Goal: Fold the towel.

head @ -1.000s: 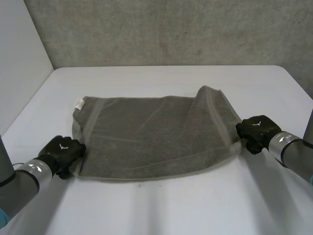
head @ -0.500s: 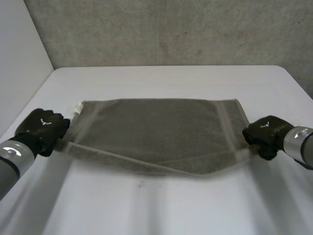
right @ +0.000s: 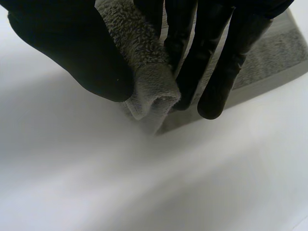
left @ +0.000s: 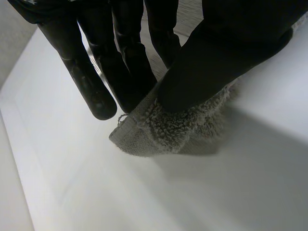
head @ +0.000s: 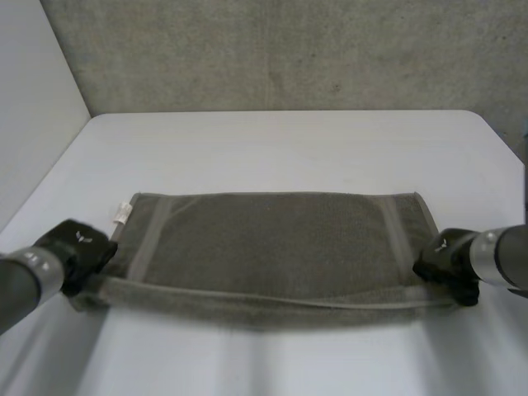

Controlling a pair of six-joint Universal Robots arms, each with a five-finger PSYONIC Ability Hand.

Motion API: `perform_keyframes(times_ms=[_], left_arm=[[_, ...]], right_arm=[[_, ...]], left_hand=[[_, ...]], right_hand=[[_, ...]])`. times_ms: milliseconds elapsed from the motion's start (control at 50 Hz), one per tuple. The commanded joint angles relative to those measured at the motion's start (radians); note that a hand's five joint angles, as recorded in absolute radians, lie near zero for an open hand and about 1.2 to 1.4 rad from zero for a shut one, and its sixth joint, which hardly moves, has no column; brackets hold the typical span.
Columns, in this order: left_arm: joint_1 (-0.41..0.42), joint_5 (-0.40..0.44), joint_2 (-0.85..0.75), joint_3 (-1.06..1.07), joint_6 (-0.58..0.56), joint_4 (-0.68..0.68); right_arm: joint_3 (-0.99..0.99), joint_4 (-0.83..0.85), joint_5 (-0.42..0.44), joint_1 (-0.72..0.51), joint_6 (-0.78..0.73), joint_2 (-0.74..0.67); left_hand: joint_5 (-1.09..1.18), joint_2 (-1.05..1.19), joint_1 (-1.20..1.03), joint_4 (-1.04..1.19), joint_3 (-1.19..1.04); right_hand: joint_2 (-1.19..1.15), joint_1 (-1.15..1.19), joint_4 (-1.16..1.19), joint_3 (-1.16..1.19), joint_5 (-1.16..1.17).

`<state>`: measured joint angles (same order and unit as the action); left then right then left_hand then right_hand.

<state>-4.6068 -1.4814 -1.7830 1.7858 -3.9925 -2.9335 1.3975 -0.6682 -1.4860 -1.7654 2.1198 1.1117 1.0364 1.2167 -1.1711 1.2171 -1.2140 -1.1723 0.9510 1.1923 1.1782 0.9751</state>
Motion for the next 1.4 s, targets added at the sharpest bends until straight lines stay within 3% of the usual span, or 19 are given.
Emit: perform_keyframes(times_ms=[20, 120, 200, 220, 260, 280, 320, 360, 520, 620, 760, 920, 1040, 1080, 1100, 1140, 1220, 1360, 1400], left_arm=[[0.062, -0.007, -0.179, -0.273, 0.015, -0.027], [0.103, -0.01, -0.253, -0.533, 0.046, -0.045], [0.143, -0.084, -0.3, -0.89, 0.159, -0.136], [0.143, -0.085, -0.3, -0.892, 0.159, -0.136], [0.146, -0.155, -0.317, -1.067, 0.263, -0.249], [0.146, -0.155, -0.317, -1.068, 0.263, -0.25], [0.137, -0.186, -0.312, -1.117, 0.364, -0.356], [0.14, -0.188, -0.309, -1.103, 0.407, -0.39], [0.134, -0.162, -0.296, -0.869, 0.512, -0.414], [0.118, -0.087, -0.294, -0.595, 0.51, -0.423], [0.114, -0.048, -0.297, -0.317, 0.506, -0.487], [0.115, -0.039, -0.265, -0.102, 0.434, -0.533], [0.075, -0.04, -0.09, 0.076, 0.256, -0.423], [0.045, -0.042, 0.015, 0.15, 0.152, -0.276], [0.045, -0.042, 0.016, 0.15, 0.151, -0.276], [0.019, -0.04, 0.109, 0.194, 0.086, -0.085], [0.016, -0.036, 0.175, 0.195, 0.064, 0.052], [0.022, -0.02, 0.178, 0.112, 0.07, -0.027], [0.026, -0.025, 0.107, 0.064, 0.069, -0.087]], right_arm=[[-0.203, 0.055, -0.036, -0.029, 0.069, -0.098], [-0.427, 0.191, -0.04, -0.037, 0.195, -0.119], [-0.621, 0.446, -0.04, -0.039, 0.32, -0.101], [-0.621, 0.447, -0.04, -0.039, 0.321, -0.101], [-0.621, 0.684, -0.037, -0.042, 0.403, -0.04], [-0.621, 0.685, -0.037, -0.042, 0.404, -0.039], [-0.554, 0.847, -0.04, -0.04, 0.44, 0.014], [-0.523, 0.861, -0.039, -0.039, 0.439, 0.025], [-0.382, 0.781, -0.013, -0.042, 0.437, 0.011], [-0.313, 0.675, 0.042, -0.042, 0.425, -0.042], [-0.189, 0.604, 0.114, -0.039, 0.356, -0.134], [-0.066, 0.541, 0.107, -0.029, 0.255, -0.162], [0.044, 0.346, 0.104, -0.022, 0.226, -0.016], [0.134, 0.198, 0.095, 0.029, 0.145, 0.039], [0.135, 0.197, 0.095, 0.029, 0.144, 0.039], [0.231, 0.051, 0.089, 0.078, 0.013, 0.091], [0.273, -0.002, 0.093, 0.096, -0.085, 0.109], [0.174, 0.105, 0.079, 0.087, 0.003, 0.06], [0.135, 0.12, 0.075, 0.087, 0.038, 0.045]], left_hand=[[0.185, 0.18, -0.225, 0.179, -0.182], [0.185, 0.18, -0.225, 0.179, -0.182], [0.185, 0.18, -0.225, 0.179, -0.182], [0.185, 0.18, -0.225, 0.179, -0.182], [0.185, 0.18, -0.225, 0.179, -0.182], [0.185, 0.18, -0.225, 0.179, -0.182], [0.185, 0.18, -0.225, 0.179, -0.182], [0.185, 0.18, -0.225, 0.179, -0.182], [0.185, 0.18, -0.225, 0.179, -0.182], [0.185, 0.18, -0.225, 0.179, -0.182], [0.185, 0.18, -0.225, 0.179, -0.182], [0.185, 0.18, -0.225, 0.179, -0.182], [0.185, 0.18, -0.225, 0.179, -0.182], [0.185, 0.18, -0.225, 0.179, -0.182], [0.185, 0.18, -0.225, 0.179, -0.182], [0.185, 0.18, -0.225, 0.179, -0.182], [0.185, 0.18, -0.225, 0.179, -0.182], [0.185, 0.18, -0.225, 0.179, -0.182], [0.185, 0.18, -0.225, 0.179, -0.182]], right_hand=[[-0.224, 0.445, 0.204, 0.218, 0.247], [-0.224, 0.445, 0.204, 0.218, 0.247], [-0.224, 0.445, 0.204, 0.218, 0.247], [-0.224, 0.445, 0.204, 0.218, 0.247], [-0.224, 0.445, 0.204, 0.218, 0.247], [-0.224, 0.445, 0.204, 0.218, 0.247], [-0.224, 0.445, 0.204, 0.218, 0.247], [-0.224, 0.445, 0.204, 0.218, 0.247], [-0.224, 0.445, 0.204, 0.218, 0.247], [-0.224, 0.445, 0.204, 0.218, 0.247], [-0.224, 0.445, 0.204, 0.218, 0.247], [-0.224, 0.445, 0.204, 0.218, 0.247], [-0.224, 0.445, 0.204, 0.218, 0.247], [-0.224, 0.445, 0.204, 0.218, 0.247], [-0.224, 0.445, 0.204, 0.218, 0.247], [-0.224, 0.445, 0.204, 0.218, 0.247], [-0.224, 0.445, 0.204, 0.218, 0.247], [-0.224, 0.445, 0.204, 0.218, 0.247], [-0.224, 0.445, 0.204, 0.218, 0.247]])
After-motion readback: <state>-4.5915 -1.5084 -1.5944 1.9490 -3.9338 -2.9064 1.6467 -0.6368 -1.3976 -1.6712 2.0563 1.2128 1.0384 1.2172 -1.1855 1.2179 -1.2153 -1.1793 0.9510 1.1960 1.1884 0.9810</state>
